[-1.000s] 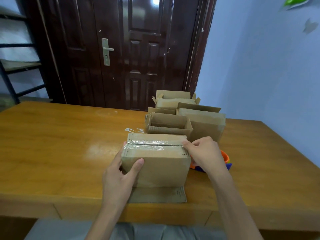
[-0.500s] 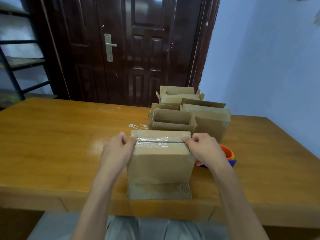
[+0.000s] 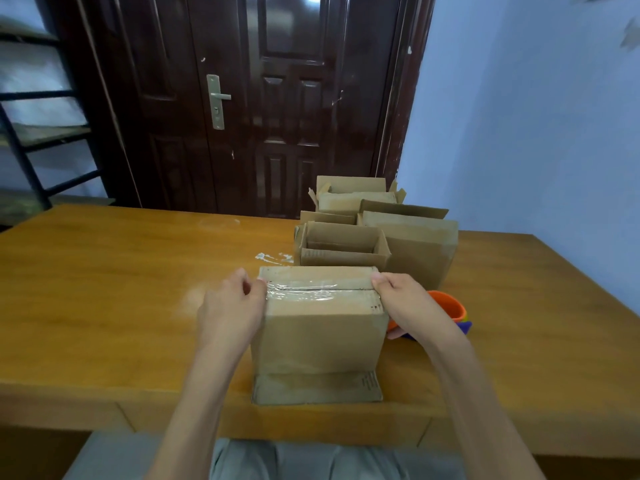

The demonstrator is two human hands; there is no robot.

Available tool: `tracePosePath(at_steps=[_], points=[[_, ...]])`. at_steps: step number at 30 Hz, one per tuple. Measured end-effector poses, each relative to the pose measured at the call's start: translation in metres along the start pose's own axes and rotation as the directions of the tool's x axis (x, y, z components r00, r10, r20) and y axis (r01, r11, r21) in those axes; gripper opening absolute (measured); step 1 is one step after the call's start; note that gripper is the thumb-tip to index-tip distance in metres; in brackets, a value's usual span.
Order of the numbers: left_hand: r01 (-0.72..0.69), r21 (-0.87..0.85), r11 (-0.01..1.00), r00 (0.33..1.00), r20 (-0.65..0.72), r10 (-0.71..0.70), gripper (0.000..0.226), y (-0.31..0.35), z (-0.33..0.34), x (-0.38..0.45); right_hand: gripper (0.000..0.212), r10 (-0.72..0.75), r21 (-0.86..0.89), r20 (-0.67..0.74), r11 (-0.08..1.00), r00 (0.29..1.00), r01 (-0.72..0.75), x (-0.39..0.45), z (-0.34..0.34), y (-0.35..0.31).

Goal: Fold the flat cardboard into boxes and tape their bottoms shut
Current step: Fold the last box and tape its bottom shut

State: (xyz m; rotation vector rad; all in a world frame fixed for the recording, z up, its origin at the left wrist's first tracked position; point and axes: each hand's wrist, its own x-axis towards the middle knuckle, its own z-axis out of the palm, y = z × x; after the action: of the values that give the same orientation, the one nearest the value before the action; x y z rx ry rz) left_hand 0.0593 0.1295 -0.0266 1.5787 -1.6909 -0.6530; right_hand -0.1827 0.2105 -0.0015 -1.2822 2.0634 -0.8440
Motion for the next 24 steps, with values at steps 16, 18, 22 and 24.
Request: tracePosePath(at_steps=[16,18,22,24], points=[[0.049,-0.287,0.957,0.922,0.381,0.067,0.043,-0.010,-0.040,-0.002,0.026,0.012,0.265,-0.023,0.964,1.000,-0.005,-0.020,0.008,0.004],[0.040,-0.268,0.963,0.945,0.323,0.050,0.047,-0.012,-0.039,-0.011,0.035,-0.035,0.338,-0.011,0.940,0.999,0.036,-0.022,0.016,0.009],[0.064,-0.250,0.966,0.960,0.281,0.009,0.062,-0.003,-0.037,-0.034,0.047,-0.036,0.375,-0.067,0.925,0.997,0.059,-0.014,0.031,0.013],[0.072,-0.289,0.955,0.953,0.303,0.020,0.056,-0.005,-0.030,-0.045,0.049,-0.018,0.419,-0.088,0.907,0.996,0.053,-0.007,0.037,0.010]])
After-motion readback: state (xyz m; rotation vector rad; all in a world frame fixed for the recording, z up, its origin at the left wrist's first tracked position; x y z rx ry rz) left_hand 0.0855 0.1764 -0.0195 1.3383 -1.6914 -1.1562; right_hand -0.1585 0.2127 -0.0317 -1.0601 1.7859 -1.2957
